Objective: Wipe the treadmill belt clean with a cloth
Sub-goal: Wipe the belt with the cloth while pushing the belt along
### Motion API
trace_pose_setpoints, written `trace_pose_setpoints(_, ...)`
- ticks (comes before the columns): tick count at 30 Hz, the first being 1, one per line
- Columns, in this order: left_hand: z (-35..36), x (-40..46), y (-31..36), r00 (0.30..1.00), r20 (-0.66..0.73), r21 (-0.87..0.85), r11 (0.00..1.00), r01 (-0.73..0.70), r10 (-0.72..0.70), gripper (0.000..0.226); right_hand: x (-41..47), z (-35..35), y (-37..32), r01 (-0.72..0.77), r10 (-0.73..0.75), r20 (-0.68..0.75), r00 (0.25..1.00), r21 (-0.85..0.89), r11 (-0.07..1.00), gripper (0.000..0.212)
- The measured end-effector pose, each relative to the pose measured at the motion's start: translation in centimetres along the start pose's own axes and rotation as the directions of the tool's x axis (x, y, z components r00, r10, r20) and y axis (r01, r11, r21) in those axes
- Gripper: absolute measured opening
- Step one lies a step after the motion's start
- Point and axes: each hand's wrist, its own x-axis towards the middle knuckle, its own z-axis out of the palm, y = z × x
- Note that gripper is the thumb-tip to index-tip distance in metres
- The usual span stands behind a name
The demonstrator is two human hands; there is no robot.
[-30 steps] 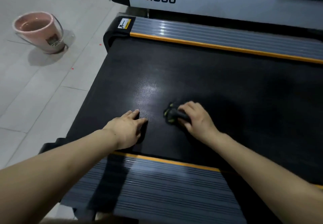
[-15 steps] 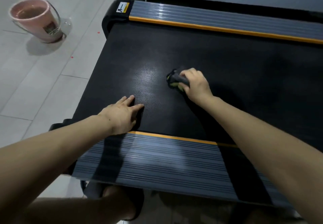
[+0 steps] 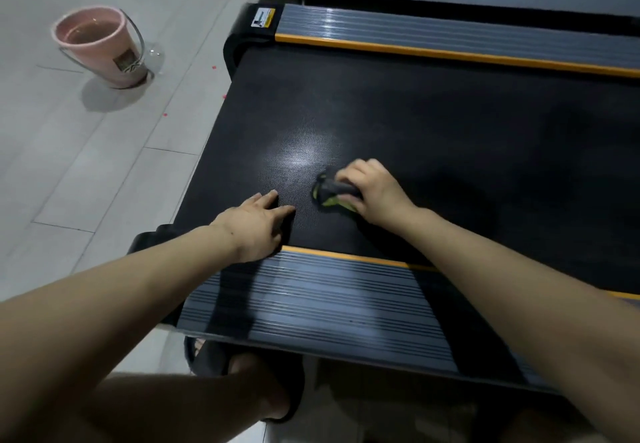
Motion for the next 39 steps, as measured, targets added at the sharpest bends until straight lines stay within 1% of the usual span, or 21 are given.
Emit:
trace_pose_setpoints(3, -0.7, -0.3, -0.3, 0.999, 0.008, -0.004, 0.999, 0.032, -0.032, 0.062, 3.8, 2.0, -2.9, -0.140, 0.144, -0.091, 0.985, 0.047, 0.989, 0.031)
trace_pose_setpoints(6, -0.7, -0.7, -0.7, 0.998, -0.009, -0.015, 0.998, 0.061, -0.061, 0.063, 5.3, 1.6, -4.2, -0.217, 0.223, -0.067, 0.972, 0.091, 0.972, 0.028)
trace_pose_setpoints(7, -0.5, -0.8, -0.9, 0.998, -0.010, -0.007, 0.998, 0.065, -0.066, 0.063, 4.9, 1.2, -4.3, -0.201, 0.206, -0.047, 0.977, 0.094, 0.975, 0.028)
trace_pose_setpoints(8, -0.3, -0.9, -1.0, 0.997, -0.015, -0.003, 0.997, 0.074, -0.074, 0.063, 3.9, 1.1, -4.4, -0.146, 0.148, -0.021, 0.989, 0.098, 0.985, 0.028)
trace_pose_setpoints(10, 0.0, -1.0, -1.3, 0.995, -0.021, -0.023, 0.995, 0.095, -0.095, 0.061, 0.8, 0.9, -4.8, 0.023, -0.029, 0.047, 0.998, 0.136, 0.990, 0.031)
trace_pose_setpoints(12, 0.4, -1.2, -1.7, 0.995, -0.031, -0.036, 0.995, 0.096, -0.097, 0.059, -2.2, 0.8, -4.9, 0.135, -0.154, 0.093, 0.984, 0.180, 0.974, 0.033)
trace_pose_setpoints(13, 0.5, -1.3, -2.0, 0.994, -0.039, -0.038, 0.995, 0.098, -0.099, 0.059, -2.8, 0.7, -4.7, 0.165, -0.187, 0.106, 0.977, 0.188, 0.968, 0.032)
trace_pose_setpoints(15, 0.8, -1.5, -2.4, 0.992, -0.049, -0.052, 0.992, 0.112, -0.115, 0.058, -1.7, 0.4, -3.9, 0.214, -0.234, 0.138, 0.963, 0.146, 0.966, 0.028)
trace_pose_setpoints(17, 0.7, -1.7, -2.6, 0.991, -0.054, -0.044, 0.991, 0.124, -0.126, 0.059, 0.7, 0.5, -3.4, 0.240, -0.250, 0.119, 0.961, 0.094, 0.966, 0.025)
trace_pose_setpoints(19, 0.4, -1.8, -2.9, 0.988, -0.048, -0.040, 0.989, 0.145, -0.147, 0.060, 3.2, 1.9, -3.3, 0.189, -0.190, 0.013, 0.982, 0.055, 0.980, 0.025)
trace_pose_setpoints(21, 0.4, -1.9, -3.3, 0.986, -0.034, -0.052, 0.986, 0.159, -0.161, 0.060, 5.6, 3.3, -3.8, 0.016, -0.009, -0.106, 0.994, 0.069, 0.998, 0.023)
trace_pose_setpoints(23, 0.5, -2.1, -3.5, 0.987, -0.024, -0.051, 0.986, 0.158, -0.160, 0.060, 7.6, 3.6, -4.7, -0.164, 0.179, -0.130, 0.975, 0.114, 0.980, 0.022)
trace_pose_setpoints(24, 0.5, -2.0, -3.4, 0.987, -0.018, -0.054, 0.986, 0.160, -0.161, 0.060, 8.0, 3.5, -4.9, -0.196, 0.211, -0.108, 0.972, 0.130, 0.972, 0.022)
trace_pose_setpoints(25, 0.5, -1.9, -3.3, 0.987, -0.010, -0.058, 0.985, 0.161, -0.162, 0.060, 7.7, 3.1, -4.9, -0.172, 0.184, -0.075, 0.980, 0.142, 0.975, 0.022)
trace_pose_setpoints(27, 0.3, -1.5, -2.9, 0.987, 0.000, -0.053, 0.986, 0.161, -0.161, 0.062, 5.2, 1.9, -4.6, -0.013, 0.014, -0.008, 1.000, 0.154, 0.988, 0.023)
trace_pose_setpoints(28, 0.1, -1.2, -2.7, 0.988, 0.001, -0.044, 0.987, 0.155, -0.155, 0.062, 3.3, 1.0, -4.2, 0.064, -0.070, 0.034, 0.997, 0.161, 0.985, 0.024)
trace_pose_setpoints(29, 0.1, -0.9, -2.6, 0.989, 0.007, -0.040, 0.988, 0.146, -0.146, 0.062, 1.1, -0.1, -3.6, 0.098, -0.114, 0.084, 0.990, 0.175, 0.980, 0.025)
trace_pose_setpoints(30, 0.0, -0.7, -2.6, 0.990, 0.014, -0.038, 0.990, 0.138, -0.137, 0.062, -1.2, -1.3, -3.0, 0.101, -0.125, 0.122, 0.985, 0.188, 0.977, 0.028)
trace_pose_setpoints(34, 0.5, -0.6, -2.4, 0.992, 0.009, -0.057, 0.990, 0.127, -0.127, 0.061, -8.4, -5.0, -0.4, 0.088, -0.124, 0.188, 0.974, 0.190, 0.978, 0.038)
trace_pose_setpoints(37, 1.1, -1.3, -2.1, 0.990, -0.016, -0.087, 0.987, 0.135, -0.137, 0.058, -9.0, -5.2, 0.5, 0.108, -0.143, 0.190, 0.971, 0.184, 0.977, 0.041)
trace_pose_setpoints(39, 1.5, -1.8, -2.3, 0.988, -0.034, -0.093, 0.985, 0.144, -0.148, 0.056, -7.3, -4.3, -0.5, 0.152, -0.183, 0.172, 0.968, 0.181, 0.972, 0.035)
